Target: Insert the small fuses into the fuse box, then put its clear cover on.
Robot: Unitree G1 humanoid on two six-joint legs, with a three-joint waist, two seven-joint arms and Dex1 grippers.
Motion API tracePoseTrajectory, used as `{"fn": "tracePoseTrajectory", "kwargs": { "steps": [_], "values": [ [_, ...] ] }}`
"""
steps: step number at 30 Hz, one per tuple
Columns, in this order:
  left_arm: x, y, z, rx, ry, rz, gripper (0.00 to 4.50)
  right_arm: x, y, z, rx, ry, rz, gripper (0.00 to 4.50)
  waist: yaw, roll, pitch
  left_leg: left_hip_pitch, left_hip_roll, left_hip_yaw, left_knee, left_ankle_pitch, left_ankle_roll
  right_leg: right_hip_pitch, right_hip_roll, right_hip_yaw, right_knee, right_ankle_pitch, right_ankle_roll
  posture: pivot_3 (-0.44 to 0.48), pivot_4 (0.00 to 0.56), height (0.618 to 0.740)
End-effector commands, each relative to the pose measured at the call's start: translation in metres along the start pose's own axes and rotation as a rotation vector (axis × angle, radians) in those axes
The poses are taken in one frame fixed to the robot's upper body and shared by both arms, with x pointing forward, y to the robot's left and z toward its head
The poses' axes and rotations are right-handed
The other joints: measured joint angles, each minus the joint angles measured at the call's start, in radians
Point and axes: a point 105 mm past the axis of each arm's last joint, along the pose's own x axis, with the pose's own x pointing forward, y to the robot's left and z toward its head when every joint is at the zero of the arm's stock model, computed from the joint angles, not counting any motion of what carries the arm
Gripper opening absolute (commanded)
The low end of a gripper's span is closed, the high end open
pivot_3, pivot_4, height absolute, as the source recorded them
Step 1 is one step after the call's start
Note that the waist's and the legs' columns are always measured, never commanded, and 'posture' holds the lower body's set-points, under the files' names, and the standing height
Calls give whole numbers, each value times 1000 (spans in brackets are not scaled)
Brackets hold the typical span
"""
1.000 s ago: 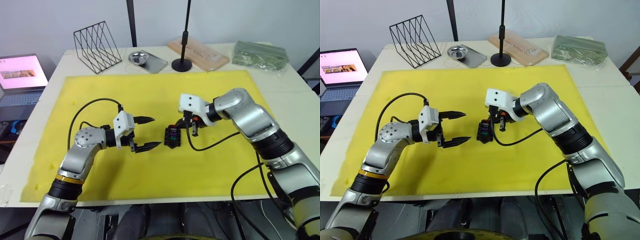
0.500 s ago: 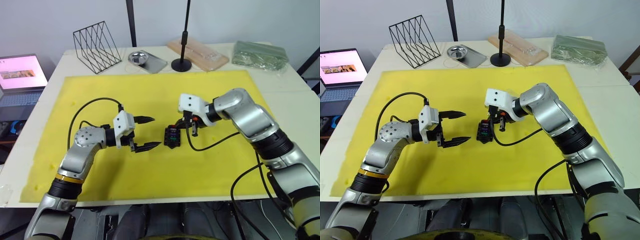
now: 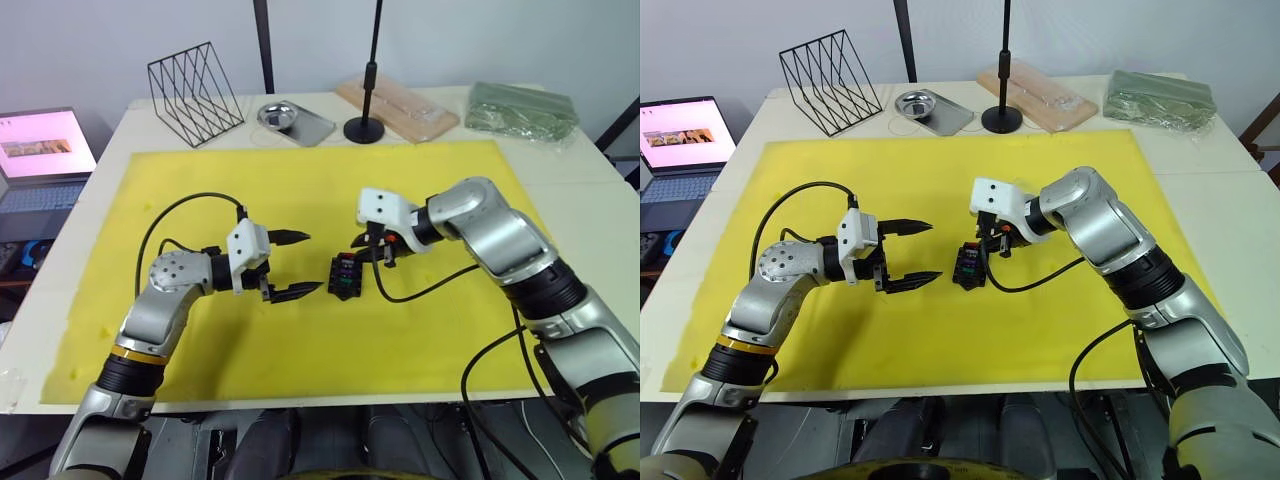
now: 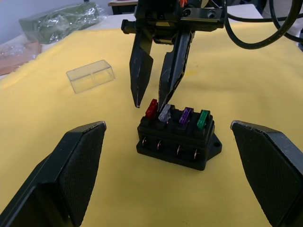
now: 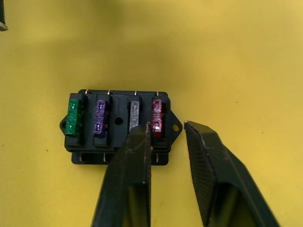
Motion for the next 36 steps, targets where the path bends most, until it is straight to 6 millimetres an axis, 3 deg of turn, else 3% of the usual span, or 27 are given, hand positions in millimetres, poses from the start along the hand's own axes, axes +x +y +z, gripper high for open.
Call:
{"fn": "tracePoseTrajectory", "kwargs": {
  "steps": [1, 36],
  "values": [
    [-1, 4, 9, 39, -19, 11, 4500, -2, 2, 9, -26, -30, 4, 1035, 0, 0, 0, 0, 0, 0, 0, 0, 0, 0, 0, 0, 0, 0, 0, 0, 150, 740],
    [-2, 7, 3, 39, -16, 17, 4500, -28, 5, 19, -35, -86, 29, 1035, 0, 0, 0, 0, 0, 0, 0, 0, 0, 0, 0, 0, 0, 0, 0, 0, 150, 740]
  ]
}}
